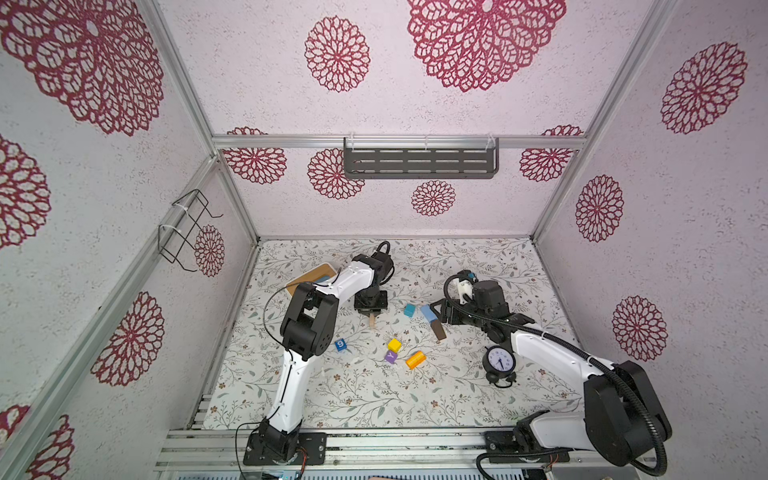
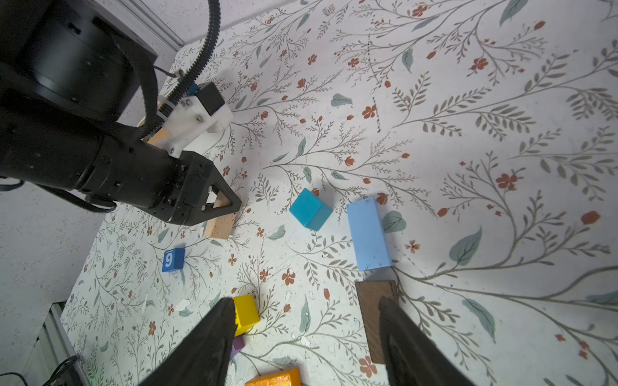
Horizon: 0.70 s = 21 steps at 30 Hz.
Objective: Build the wood block tower
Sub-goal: 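Lower the beige block upright onto the table with the left gripper and release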
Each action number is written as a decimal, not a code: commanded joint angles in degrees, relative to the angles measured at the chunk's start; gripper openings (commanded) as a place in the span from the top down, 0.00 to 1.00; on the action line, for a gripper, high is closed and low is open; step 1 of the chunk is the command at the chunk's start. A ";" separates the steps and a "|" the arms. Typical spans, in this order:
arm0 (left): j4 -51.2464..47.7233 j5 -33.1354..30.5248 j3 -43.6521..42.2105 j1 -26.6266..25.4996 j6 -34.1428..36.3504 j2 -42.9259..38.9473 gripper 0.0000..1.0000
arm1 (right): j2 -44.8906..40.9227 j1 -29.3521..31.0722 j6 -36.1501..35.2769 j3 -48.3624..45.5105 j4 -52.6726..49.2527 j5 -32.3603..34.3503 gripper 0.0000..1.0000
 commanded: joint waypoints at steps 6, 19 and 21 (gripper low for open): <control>1.47 0.54 -0.82 0.37 -0.48 0.48 0.87 | -1.51 -0.33 0.75 0.21 1.79 -0.27 0.29; 1.27 -0.23 -1.32 0.40 -0.32 -1.45 0.50 | -3.16 -0.49 0.67 0.04 2.04 -0.18 0.29; 0.94 -0.56 -1.27 0.48 -0.26 -2.34 0.47 | -3.18 -0.52 0.14 0.50 1.15 0.11 0.29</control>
